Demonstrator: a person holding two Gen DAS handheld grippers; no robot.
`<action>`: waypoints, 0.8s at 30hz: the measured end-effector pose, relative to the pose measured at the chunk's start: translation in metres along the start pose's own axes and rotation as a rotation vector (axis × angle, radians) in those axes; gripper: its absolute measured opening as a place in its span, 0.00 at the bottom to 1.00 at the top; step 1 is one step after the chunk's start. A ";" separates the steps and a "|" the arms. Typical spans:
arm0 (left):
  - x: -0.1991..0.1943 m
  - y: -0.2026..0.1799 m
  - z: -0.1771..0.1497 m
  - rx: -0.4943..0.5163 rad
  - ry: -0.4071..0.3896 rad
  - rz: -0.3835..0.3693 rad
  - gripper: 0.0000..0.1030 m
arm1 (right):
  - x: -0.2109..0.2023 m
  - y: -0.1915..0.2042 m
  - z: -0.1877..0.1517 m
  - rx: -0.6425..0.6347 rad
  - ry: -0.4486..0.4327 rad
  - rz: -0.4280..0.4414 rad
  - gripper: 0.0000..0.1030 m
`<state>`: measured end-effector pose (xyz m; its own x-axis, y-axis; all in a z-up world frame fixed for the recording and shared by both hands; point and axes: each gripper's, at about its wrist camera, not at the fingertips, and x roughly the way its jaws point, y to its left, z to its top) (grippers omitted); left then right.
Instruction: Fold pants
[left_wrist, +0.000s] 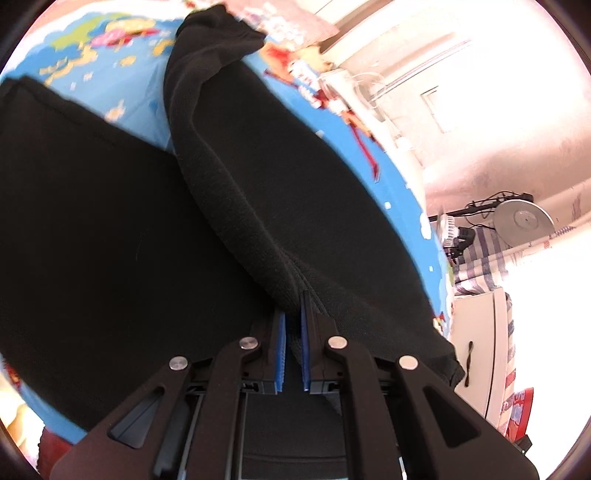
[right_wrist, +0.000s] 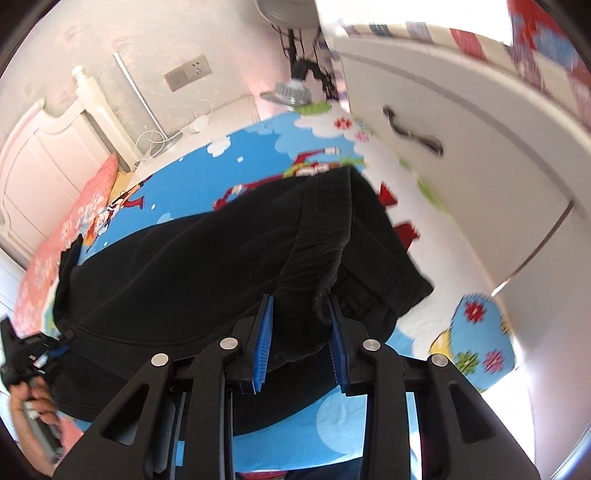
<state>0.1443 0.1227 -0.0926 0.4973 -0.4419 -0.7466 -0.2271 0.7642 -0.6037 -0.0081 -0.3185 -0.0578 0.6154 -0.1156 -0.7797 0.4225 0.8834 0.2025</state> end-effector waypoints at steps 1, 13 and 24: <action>-0.010 -0.005 -0.002 0.004 -0.020 -0.002 0.06 | -0.005 0.001 0.002 -0.010 -0.019 -0.008 0.29; -0.002 0.048 -0.077 -0.085 0.117 0.042 0.20 | 0.043 -0.046 -0.014 0.033 0.130 -0.051 0.28; -0.024 0.004 0.106 0.308 -0.156 0.439 0.68 | 0.053 -0.034 -0.011 -0.021 0.141 -0.109 0.30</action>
<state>0.2201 0.1858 -0.0472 0.5347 0.0060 -0.8450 -0.1977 0.9731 -0.1181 0.0025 -0.3494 -0.1126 0.4665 -0.1474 -0.8722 0.4669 0.8785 0.1013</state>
